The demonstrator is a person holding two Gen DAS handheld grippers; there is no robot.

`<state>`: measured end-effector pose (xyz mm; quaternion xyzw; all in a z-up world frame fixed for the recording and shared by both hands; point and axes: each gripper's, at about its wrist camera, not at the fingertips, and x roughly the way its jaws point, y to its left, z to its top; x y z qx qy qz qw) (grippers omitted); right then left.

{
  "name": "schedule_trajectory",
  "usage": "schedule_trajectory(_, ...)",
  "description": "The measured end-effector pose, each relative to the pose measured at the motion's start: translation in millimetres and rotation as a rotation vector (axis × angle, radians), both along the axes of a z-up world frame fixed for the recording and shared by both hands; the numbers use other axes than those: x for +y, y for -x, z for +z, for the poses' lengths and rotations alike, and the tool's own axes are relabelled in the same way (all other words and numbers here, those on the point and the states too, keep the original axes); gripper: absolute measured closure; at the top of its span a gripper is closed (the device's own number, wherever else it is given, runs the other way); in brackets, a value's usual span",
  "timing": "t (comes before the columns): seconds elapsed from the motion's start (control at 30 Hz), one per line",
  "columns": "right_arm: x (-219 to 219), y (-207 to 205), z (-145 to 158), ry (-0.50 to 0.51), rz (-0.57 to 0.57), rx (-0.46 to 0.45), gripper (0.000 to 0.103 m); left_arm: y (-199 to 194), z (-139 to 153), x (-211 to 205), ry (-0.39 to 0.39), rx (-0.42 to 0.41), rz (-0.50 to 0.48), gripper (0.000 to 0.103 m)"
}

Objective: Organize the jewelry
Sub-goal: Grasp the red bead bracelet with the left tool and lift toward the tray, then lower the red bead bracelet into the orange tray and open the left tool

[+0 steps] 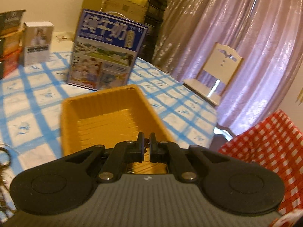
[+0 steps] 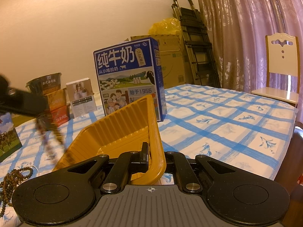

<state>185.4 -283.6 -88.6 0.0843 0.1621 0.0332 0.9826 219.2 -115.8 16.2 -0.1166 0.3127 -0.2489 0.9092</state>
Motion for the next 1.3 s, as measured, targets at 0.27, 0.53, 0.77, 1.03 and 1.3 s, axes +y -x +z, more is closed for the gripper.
schedule_trajectory(0.27, 0, 1, 1, -0.013, 0.003, 0.006, 0.096, -18, -36, -18, 0.001, 0.129, 0.003, 0.099)
schedule_trajectory(0.53, 1, 1, 2, -0.010, 0.002, 0.007, 0.096, -26, -62, -24, -0.035, 0.202, 0.006, 0.099)
schedule_trajectory(0.77, 1, 1, 2, -0.014, 0.000, 0.011, 0.096, -27, -51, -20, -0.010, 0.167, 0.020, 0.083)
schedule_trajectory(1.03, 0, 1, 2, -0.014, -0.001, 0.012, 0.096, -9, -27, 12, -0.036, 0.079, 0.100, 0.072)
schedule_trajectory(1.3, 0, 1, 2, -0.015, -0.001, 0.013, 0.096, 15, -27, 78, -0.110, 0.100, 0.228, 0.066)
